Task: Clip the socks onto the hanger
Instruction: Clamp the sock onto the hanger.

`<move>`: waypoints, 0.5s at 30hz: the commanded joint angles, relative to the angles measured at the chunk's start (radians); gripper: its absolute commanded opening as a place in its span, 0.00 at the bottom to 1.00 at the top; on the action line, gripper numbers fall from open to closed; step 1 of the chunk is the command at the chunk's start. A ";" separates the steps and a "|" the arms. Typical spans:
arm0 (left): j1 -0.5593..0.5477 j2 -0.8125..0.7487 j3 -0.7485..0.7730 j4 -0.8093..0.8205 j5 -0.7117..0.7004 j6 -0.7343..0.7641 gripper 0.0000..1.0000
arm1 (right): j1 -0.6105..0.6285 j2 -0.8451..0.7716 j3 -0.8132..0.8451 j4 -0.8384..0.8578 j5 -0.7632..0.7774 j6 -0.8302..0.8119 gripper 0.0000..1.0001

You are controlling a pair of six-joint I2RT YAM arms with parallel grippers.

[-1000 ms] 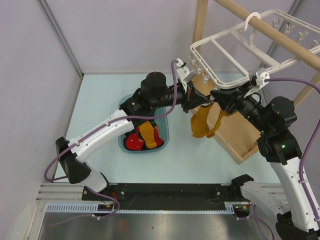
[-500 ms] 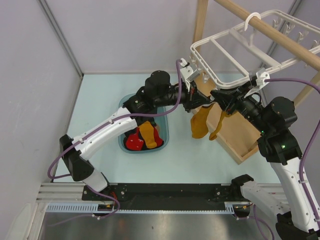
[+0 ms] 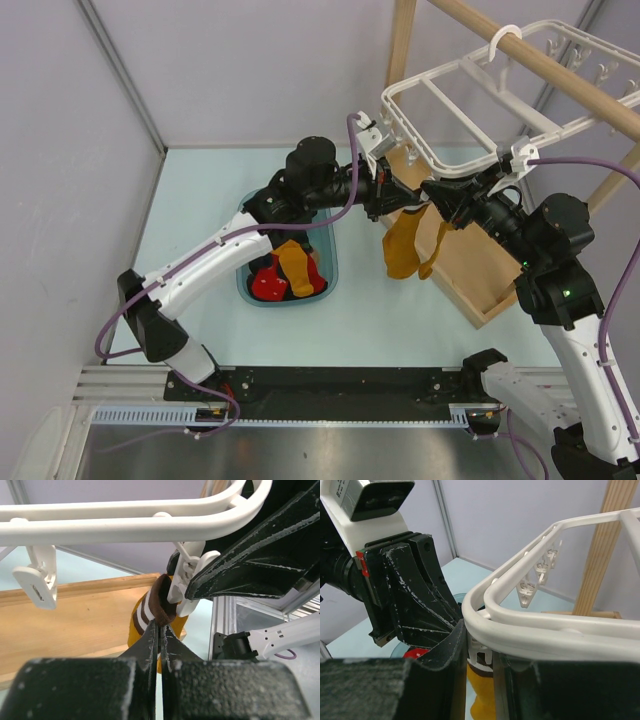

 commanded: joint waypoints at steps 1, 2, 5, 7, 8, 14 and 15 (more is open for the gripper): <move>0.007 -0.034 0.052 0.022 0.055 -0.024 0.00 | 0.012 -0.004 0.028 -0.055 -0.116 -0.010 0.00; 0.005 -0.034 0.052 0.023 0.064 -0.027 0.00 | 0.012 -0.002 0.027 -0.057 -0.116 -0.013 0.00; 0.007 -0.040 0.052 0.034 0.088 -0.034 0.00 | 0.014 -0.001 0.028 -0.058 -0.117 -0.018 0.00; 0.005 -0.044 0.052 0.040 0.095 -0.035 0.00 | 0.014 0.001 0.028 -0.060 -0.121 -0.018 0.00; 0.007 -0.047 0.051 0.042 0.099 -0.037 0.00 | 0.014 0.002 0.028 -0.057 -0.124 -0.018 0.00; 0.014 -0.052 0.052 0.048 0.110 -0.046 0.00 | 0.012 -0.004 0.028 -0.054 -0.133 -0.018 0.00; 0.016 -0.050 0.054 0.039 0.101 -0.046 0.00 | 0.014 -0.005 0.028 -0.049 -0.133 -0.013 0.00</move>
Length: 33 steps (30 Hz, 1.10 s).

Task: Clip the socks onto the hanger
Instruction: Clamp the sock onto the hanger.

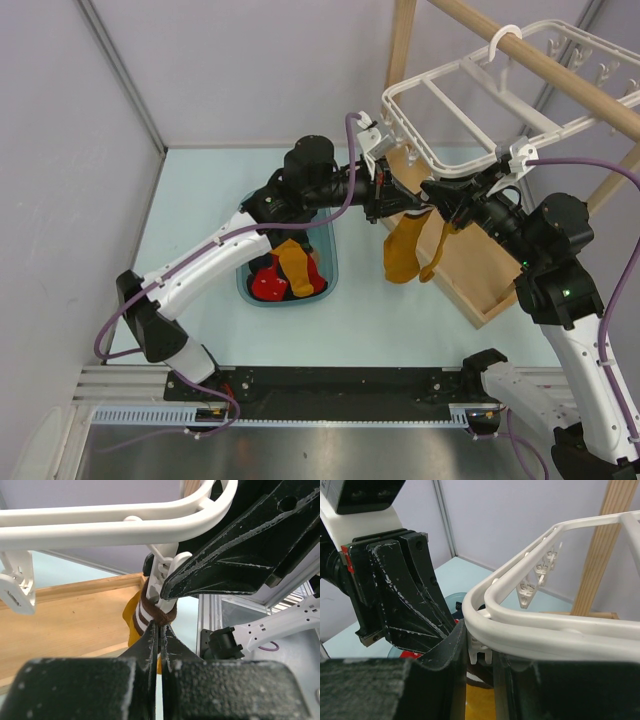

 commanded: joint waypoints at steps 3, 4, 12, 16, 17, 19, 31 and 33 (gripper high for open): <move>0.017 -0.039 0.044 0.021 0.017 -0.016 0.00 | 0.014 -0.014 0.028 -0.043 -0.131 0.004 0.00; 0.016 -0.037 0.041 0.018 0.019 -0.016 0.00 | 0.012 -0.014 0.028 -0.043 -0.131 0.005 0.00; 0.030 -0.030 0.036 0.016 0.037 -0.024 0.00 | 0.014 -0.021 0.028 -0.037 -0.144 0.005 0.00; 0.040 -0.014 0.059 0.008 0.051 -0.046 0.00 | 0.012 -0.020 0.028 -0.042 -0.153 -0.001 0.00; 0.040 -0.013 0.065 0.005 0.054 -0.046 0.00 | 0.014 -0.021 0.028 -0.042 -0.153 -0.002 0.00; 0.043 -0.008 0.079 -0.010 0.054 -0.044 0.00 | 0.014 -0.023 0.028 -0.042 -0.154 -0.005 0.00; 0.043 0.001 0.102 -0.028 0.096 -0.073 0.00 | 0.012 -0.015 0.028 -0.036 -0.159 -0.018 0.00; 0.043 0.002 0.105 -0.036 0.096 -0.076 0.00 | 0.012 -0.017 0.028 -0.028 -0.164 -0.018 0.00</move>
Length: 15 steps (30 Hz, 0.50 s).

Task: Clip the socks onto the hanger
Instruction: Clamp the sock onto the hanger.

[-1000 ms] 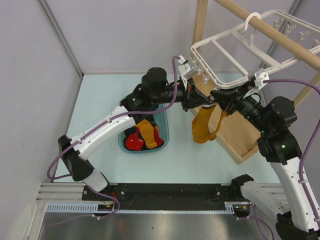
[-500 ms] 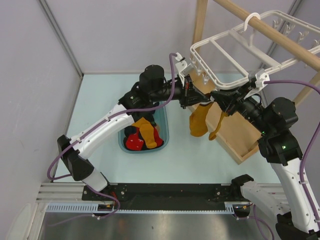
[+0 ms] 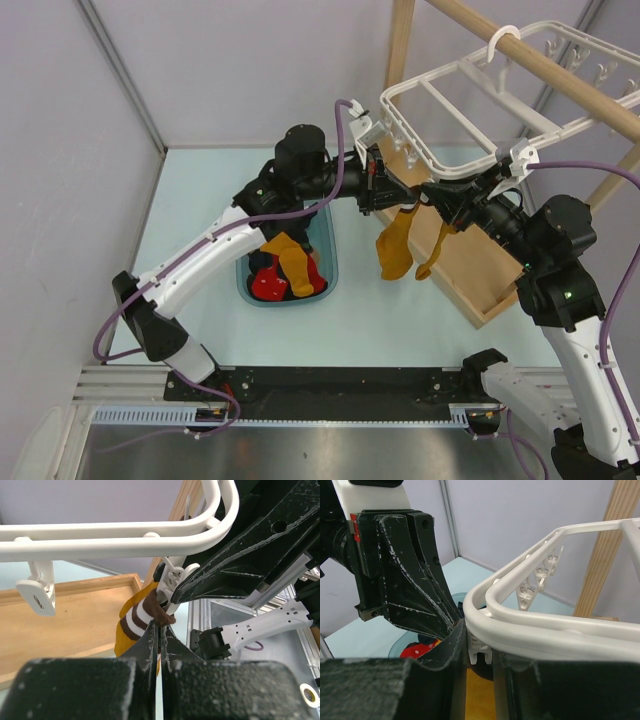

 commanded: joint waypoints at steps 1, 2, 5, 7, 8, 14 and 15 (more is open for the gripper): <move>0.005 0.004 0.057 0.008 0.028 -0.023 0.00 | 0.014 -0.009 0.028 -0.026 -0.138 0.000 0.00; 0.005 0.007 0.066 -0.006 0.023 -0.025 0.00 | 0.014 -0.012 0.027 -0.024 -0.140 -0.001 0.00; 0.007 0.034 0.097 -0.049 0.005 -0.026 0.00 | 0.015 -0.015 0.028 -0.018 -0.146 0.000 0.00; 0.007 0.054 0.112 -0.079 -0.008 -0.035 0.00 | 0.015 -0.016 0.028 -0.020 -0.146 -0.006 0.00; 0.007 0.059 0.124 -0.085 -0.009 -0.040 0.00 | 0.015 -0.016 0.028 -0.021 -0.148 -0.007 0.00; 0.008 0.074 0.146 -0.122 -0.021 -0.077 0.00 | 0.015 -0.018 0.027 -0.029 -0.141 -0.032 0.00; 0.010 0.074 0.147 -0.127 -0.022 -0.083 0.00 | 0.015 -0.018 0.028 -0.030 -0.138 -0.038 0.00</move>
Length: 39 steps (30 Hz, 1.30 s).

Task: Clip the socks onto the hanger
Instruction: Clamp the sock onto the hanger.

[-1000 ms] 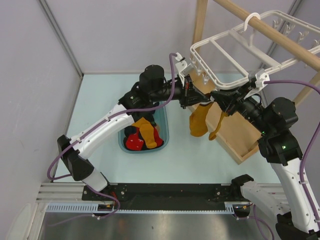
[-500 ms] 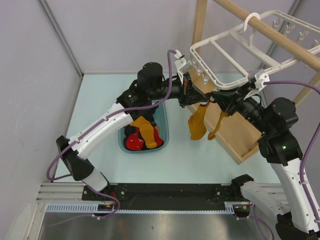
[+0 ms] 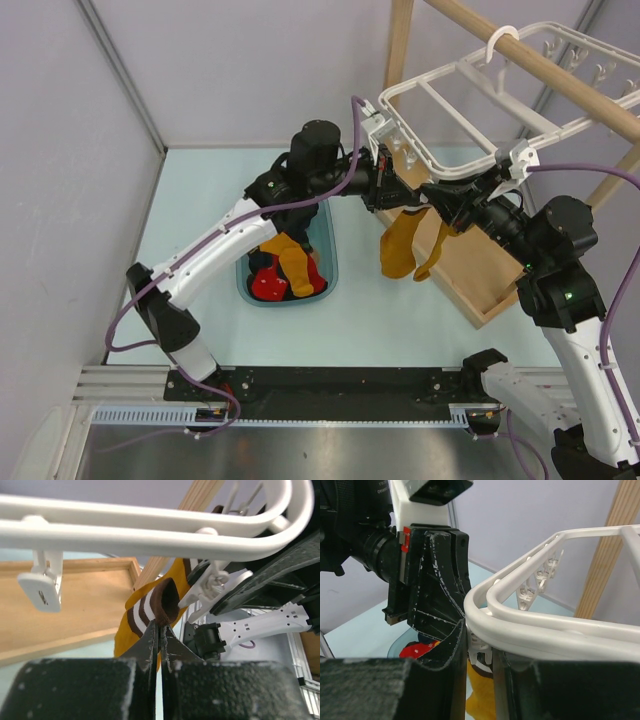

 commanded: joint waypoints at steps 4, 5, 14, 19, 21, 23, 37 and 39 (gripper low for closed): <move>0.014 -0.009 0.050 -0.030 -0.007 -0.084 0.00 | 0.015 -0.013 0.028 -0.047 -0.107 -0.049 0.00; 0.014 -0.014 0.050 -0.030 -0.002 -0.087 0.00 | 0.015 -0.013 0.028 -0.050 -0.107 -0.054 0.00; 0.028 -0.017 0.062 -0.016 0.016 -0.127 0.00 | 0.017 -0.007 0.028 -0.050 -0.125 -0.065 0.00; 0.033 -0.014 0.064 -0.001 0.042 -0.154 0.00 | 0.017 -0.009 0.028 -0.060 -0.129 -0.087 0.00; 0.031 -0.017 0.062 0.006 0.048 -0.157 0.00 | 0.019 -0.009 0.028 -0.061 -0.125 -0.092 0.00; 0.031 -0.023 0.060 0.004 0.056 -0.159 0.00 | 0.019 -0.010 0.028 -0.063 -0.121 -0.095 0.00; 0.033 -0.039 0.064 0.010 0.079 -0.163 0.00 | 0.017 -0.002 0.028 -0.050 -0.148 -0.091 0.00; 0.031 -0.032 0.070 0.012 0.077 -0.168 0.00 | 0.019 -0.004 0.028 -0.050 -0.152 -0.088 0.00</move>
